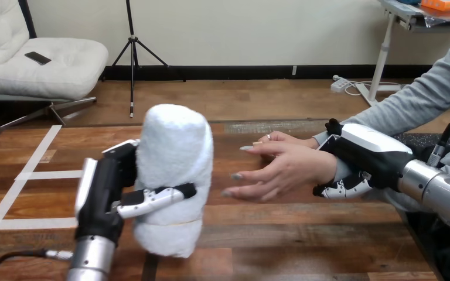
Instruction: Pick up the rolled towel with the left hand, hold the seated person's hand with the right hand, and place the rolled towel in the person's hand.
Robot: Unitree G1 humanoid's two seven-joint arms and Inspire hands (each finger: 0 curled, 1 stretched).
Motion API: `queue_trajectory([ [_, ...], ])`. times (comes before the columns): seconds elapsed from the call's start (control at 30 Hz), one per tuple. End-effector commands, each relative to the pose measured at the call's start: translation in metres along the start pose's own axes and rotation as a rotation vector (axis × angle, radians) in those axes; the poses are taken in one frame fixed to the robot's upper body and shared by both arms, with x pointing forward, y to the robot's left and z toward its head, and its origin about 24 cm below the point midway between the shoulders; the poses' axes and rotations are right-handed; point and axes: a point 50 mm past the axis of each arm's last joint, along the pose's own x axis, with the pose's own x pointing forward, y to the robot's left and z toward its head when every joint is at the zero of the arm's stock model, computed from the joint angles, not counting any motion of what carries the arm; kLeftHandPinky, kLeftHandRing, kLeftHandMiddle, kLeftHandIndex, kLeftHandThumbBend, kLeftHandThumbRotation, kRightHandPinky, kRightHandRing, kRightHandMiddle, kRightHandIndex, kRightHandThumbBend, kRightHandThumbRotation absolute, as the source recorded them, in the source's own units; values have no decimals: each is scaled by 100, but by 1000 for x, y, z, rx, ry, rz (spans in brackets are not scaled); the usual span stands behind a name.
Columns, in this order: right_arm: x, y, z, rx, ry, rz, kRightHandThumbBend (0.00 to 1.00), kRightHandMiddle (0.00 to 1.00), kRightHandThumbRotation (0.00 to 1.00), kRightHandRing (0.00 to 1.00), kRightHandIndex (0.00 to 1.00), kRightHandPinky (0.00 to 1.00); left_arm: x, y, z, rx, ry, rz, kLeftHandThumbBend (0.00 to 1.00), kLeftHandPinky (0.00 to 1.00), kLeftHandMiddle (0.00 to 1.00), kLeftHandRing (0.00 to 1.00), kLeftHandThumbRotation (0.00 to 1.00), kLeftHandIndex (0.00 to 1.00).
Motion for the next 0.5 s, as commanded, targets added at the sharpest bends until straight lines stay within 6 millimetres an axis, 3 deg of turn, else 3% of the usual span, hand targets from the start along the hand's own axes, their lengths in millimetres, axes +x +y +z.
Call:
queue_trajectory([
  [0.0, 7, -19, 13, 27, -67, -85, 39, 27, 11, 21, 29, 16, 40, -13, 33, -38, -188, -30, 60, 27, 38, 32, 0, 41],
  [0.47, 6, -19, 14, 33, -81, -82, 39, 27, 18, 20, 29, 16, 60, -27, 38, -91, -221, -59, 59, 29, 40, 34, 0, 42],
])
